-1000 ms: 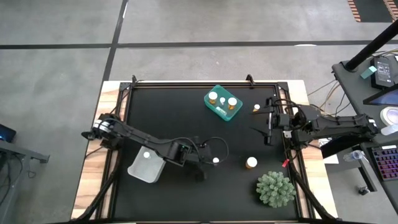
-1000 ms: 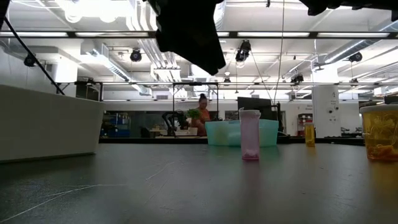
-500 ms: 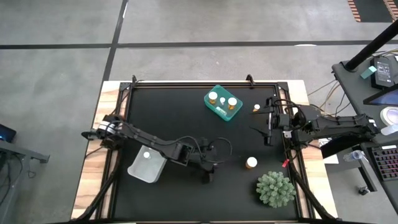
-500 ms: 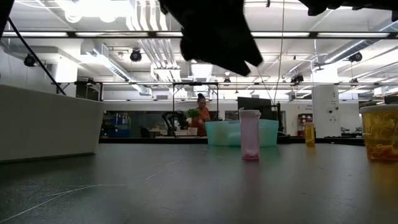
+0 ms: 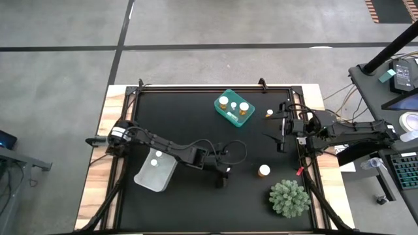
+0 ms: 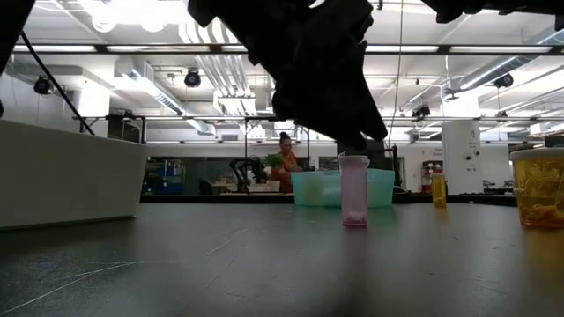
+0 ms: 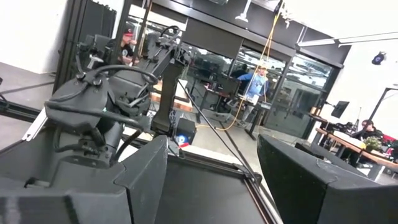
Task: Pick and place medicine bottles into bin by pill shape (circle, oval)
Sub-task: Put the pink tablet bottle into the gray bin
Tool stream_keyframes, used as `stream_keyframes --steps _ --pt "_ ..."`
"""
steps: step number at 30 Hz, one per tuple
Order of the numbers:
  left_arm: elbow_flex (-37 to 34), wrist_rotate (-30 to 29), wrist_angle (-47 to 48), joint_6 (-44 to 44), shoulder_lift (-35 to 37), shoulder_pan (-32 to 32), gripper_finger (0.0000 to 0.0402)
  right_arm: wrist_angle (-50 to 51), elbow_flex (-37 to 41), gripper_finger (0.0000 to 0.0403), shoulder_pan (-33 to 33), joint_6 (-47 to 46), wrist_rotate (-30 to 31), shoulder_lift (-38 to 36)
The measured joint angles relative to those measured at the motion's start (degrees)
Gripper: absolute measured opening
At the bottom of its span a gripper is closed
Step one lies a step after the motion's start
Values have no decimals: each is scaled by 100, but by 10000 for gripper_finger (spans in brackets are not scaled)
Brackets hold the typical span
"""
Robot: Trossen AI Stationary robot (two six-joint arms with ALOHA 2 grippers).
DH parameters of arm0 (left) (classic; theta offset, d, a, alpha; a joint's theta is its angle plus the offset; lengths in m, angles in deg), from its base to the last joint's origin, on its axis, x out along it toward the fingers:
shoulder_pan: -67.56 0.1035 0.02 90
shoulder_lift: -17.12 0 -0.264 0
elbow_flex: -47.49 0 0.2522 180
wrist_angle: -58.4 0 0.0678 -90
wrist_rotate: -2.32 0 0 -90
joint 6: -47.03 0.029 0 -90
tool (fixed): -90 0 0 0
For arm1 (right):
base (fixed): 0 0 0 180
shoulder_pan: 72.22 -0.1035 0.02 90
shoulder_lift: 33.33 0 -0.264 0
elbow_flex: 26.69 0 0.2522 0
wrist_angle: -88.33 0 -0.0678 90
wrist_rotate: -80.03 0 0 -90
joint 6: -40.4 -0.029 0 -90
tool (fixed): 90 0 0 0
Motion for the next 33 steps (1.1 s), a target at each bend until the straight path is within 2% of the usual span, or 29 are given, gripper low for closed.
stream_keyframes --steps 6,15,27,33 --pt "-191 132 14 -240 5 -8 223 -4 0 240 0 11 2 -2" --pt "-761 142 -855 -499 14 -8 217 -10 0 240 0 2 7 -1" --pt "-760 107 -916 -512 25 -8 98 -13 0 240 0 2 9 -1" --pt "-760 -100 -896 -511 120 -26 93 -11 0 240 0 0 9 -2"
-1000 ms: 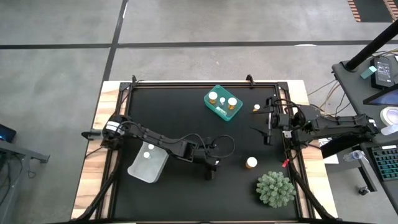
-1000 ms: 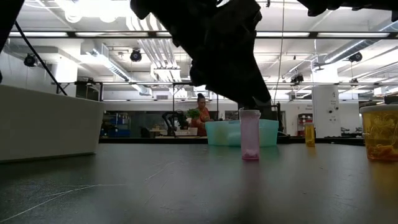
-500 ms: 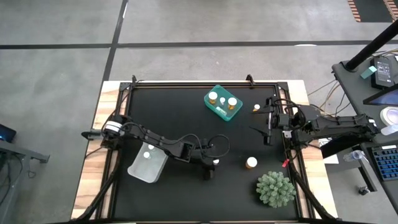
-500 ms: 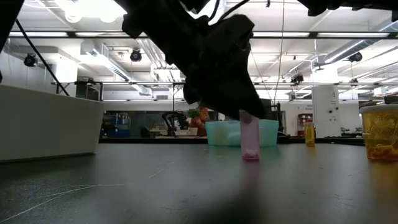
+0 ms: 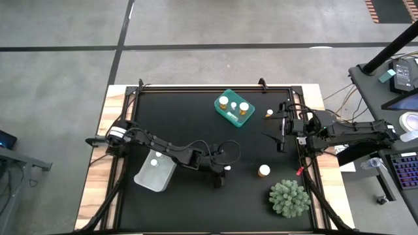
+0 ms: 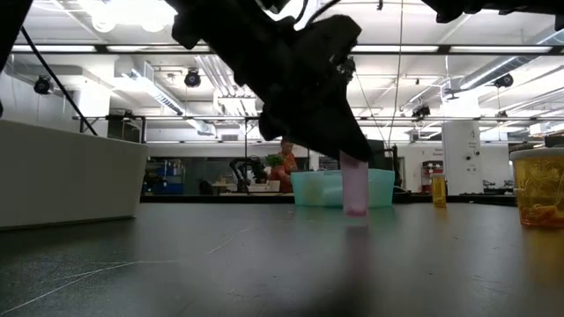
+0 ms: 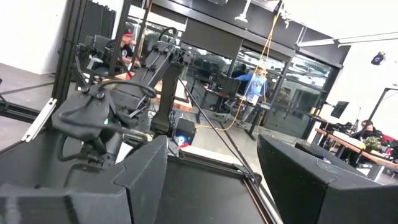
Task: Pick and place medicine bottles into bin by pill shape (circle, oval)
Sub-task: Put the pink tablet bottle into the gray bin
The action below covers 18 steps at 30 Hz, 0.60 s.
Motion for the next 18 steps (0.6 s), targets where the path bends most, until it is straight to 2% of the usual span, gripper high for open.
stream_keyframes --steps 6,18 --pt "0 -392 345 5 344 -126 100 9 0 240 0 0 0 0" --pt "7 -607 1008 -294 1348 -501 99 17 0 240 13 -32 2 0"
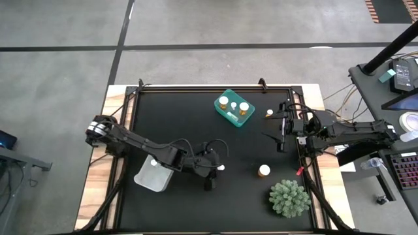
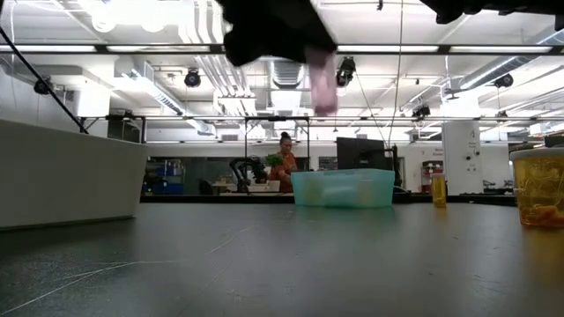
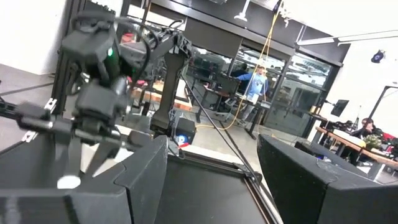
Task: Pick and place medicine bottles into bin by pill shape (circle, oval)
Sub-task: Put the pink tablet bottle into the gray bin
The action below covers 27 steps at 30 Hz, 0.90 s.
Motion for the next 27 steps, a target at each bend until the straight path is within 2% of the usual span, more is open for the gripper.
stream_keyframes --steps 6,11,21,27 --pt "2 -227 385 -80 468 -200 98 0 0 240 2 -9 0 0" --pt "2 -286 1198 -699 998 -400 98 -2 0 240 2 -12 -2 0" --pt "0 -1332 2633 -1640 1903 -1006 98 -10 0 240 2 -14 -2 0" --pt "-11 -1600 3383 -2245 2209 -1225 98 -22 0 240 2 -14 -2 0"
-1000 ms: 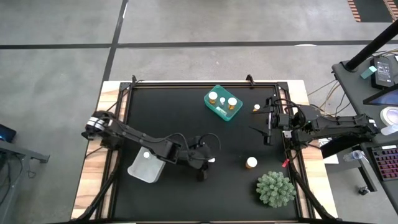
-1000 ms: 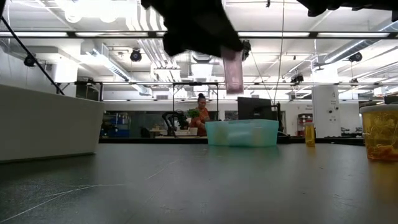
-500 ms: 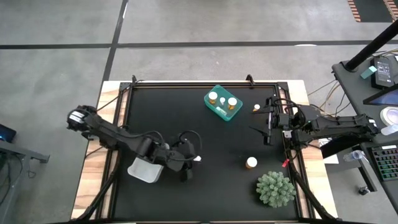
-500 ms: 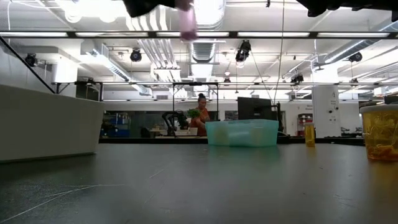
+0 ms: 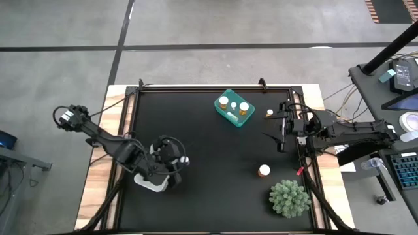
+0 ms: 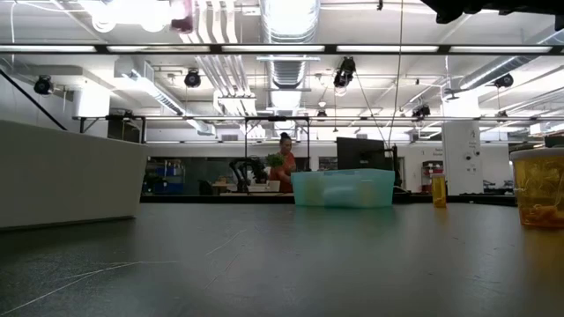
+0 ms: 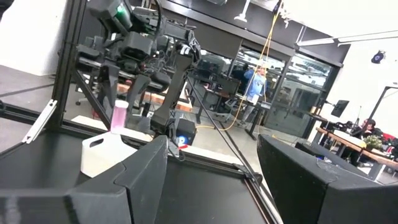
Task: Pick and place medicine bottles into bin by pill shape (circle, oval)
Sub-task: Put the pink tablet bottle into the gray bin
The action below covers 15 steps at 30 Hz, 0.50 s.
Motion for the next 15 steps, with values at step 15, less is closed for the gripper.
stream_keyframes --steps 15 --pt "-61 9 737 -759 32 -196 98 0 0 240 0 0 0 0"
